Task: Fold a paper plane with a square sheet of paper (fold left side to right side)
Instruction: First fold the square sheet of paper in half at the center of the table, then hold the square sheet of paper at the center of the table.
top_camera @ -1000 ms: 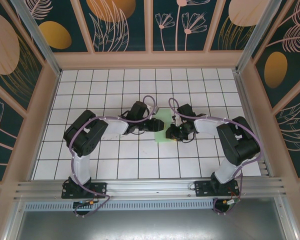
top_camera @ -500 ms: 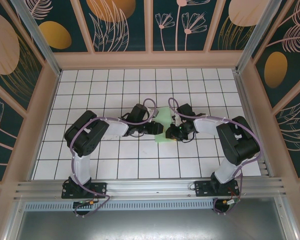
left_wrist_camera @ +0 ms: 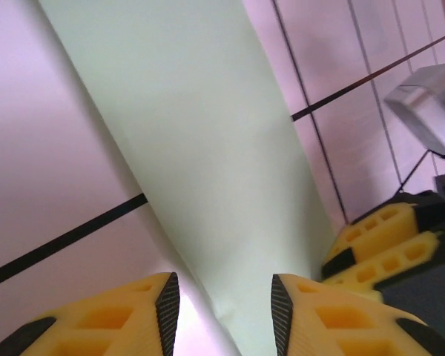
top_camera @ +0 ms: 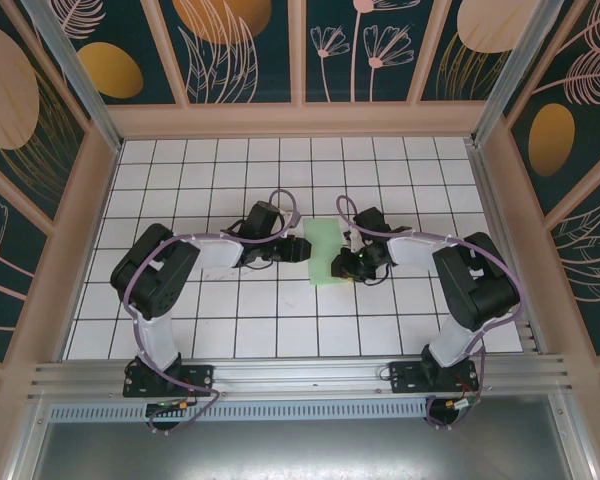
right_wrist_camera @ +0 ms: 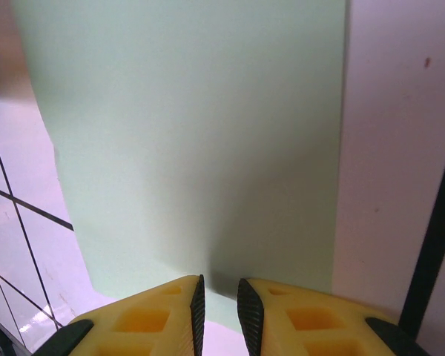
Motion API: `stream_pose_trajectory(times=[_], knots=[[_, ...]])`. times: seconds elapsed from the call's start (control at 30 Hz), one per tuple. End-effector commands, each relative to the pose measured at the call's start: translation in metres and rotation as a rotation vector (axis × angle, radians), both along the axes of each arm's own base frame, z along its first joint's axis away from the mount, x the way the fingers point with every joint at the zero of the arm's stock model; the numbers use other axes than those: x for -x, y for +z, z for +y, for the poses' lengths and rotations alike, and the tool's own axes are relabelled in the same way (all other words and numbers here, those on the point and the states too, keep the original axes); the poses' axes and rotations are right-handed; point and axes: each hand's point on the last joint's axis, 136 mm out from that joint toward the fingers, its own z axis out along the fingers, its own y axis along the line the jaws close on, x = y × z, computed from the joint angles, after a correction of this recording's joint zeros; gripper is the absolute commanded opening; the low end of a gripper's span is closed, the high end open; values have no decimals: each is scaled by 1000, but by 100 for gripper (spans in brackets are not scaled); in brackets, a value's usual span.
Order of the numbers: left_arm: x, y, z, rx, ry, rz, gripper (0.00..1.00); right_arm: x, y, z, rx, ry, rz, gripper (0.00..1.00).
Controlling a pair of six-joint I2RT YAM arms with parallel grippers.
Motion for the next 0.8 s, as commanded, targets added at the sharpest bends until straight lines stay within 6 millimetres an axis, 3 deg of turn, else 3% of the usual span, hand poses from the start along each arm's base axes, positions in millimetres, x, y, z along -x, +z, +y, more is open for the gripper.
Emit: stream_pose_trajectory(times=[0.0,0.2,0.33,0.5,0.77], knots=[[8,27,-2,28,-40,-61,41,38,-55,-45,258,-6,131,27],[39,22,-30,83,-149,1,39,39,-56,-46,261,-4,135,27],[43,9,-39,91,-144,34,39,39,-56,-45,260,-4,133,27],[47,-6,-43,81,-148,64,39,39,-56,-44,257,-2,133,27],[60,-35,-30,9,-154,123,39,39,-55,-44,257,-1,131,27]])
